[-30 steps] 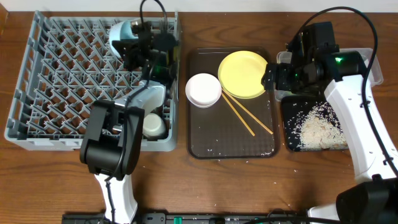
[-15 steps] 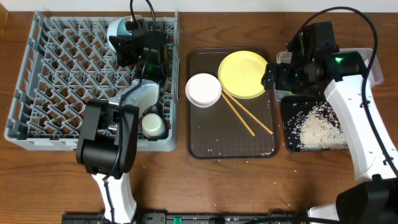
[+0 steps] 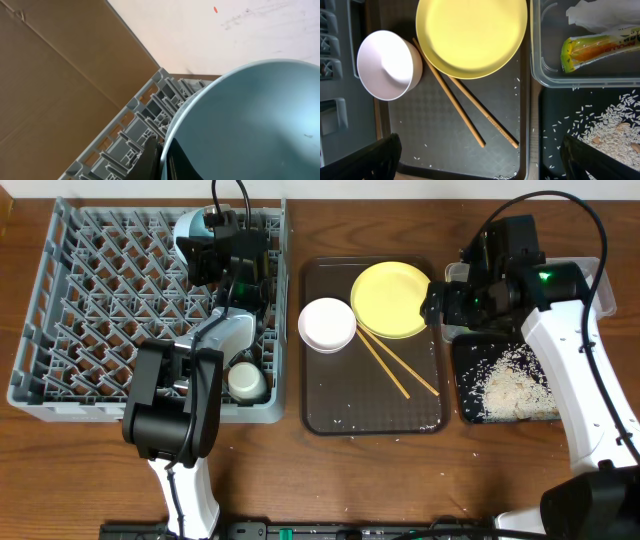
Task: Sort waste into correct bins and load items into the dishwasher
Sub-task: 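Tilt and lower the blue bowl into the rack's back row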
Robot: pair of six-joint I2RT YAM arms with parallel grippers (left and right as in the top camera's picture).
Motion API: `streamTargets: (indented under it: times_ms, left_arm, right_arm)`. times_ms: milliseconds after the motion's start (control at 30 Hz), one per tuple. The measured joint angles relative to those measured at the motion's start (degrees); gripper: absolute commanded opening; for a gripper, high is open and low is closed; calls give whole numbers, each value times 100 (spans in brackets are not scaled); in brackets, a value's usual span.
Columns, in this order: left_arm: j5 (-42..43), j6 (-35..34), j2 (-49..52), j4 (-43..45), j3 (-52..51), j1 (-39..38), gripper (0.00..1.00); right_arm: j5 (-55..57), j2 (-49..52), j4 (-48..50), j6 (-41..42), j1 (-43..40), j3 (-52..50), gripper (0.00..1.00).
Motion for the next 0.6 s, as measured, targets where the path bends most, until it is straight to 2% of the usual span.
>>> streamTargets:
  times_ms: [467,600]
  left_arm:
    - [-72,4,116,-39,2,-2,8]
    - [-164,173,138,280,2,-9,7]
  right_arm:
    - [0,0,0,0,0,0,99]
    - [0,0,0,-2,0,0,99]
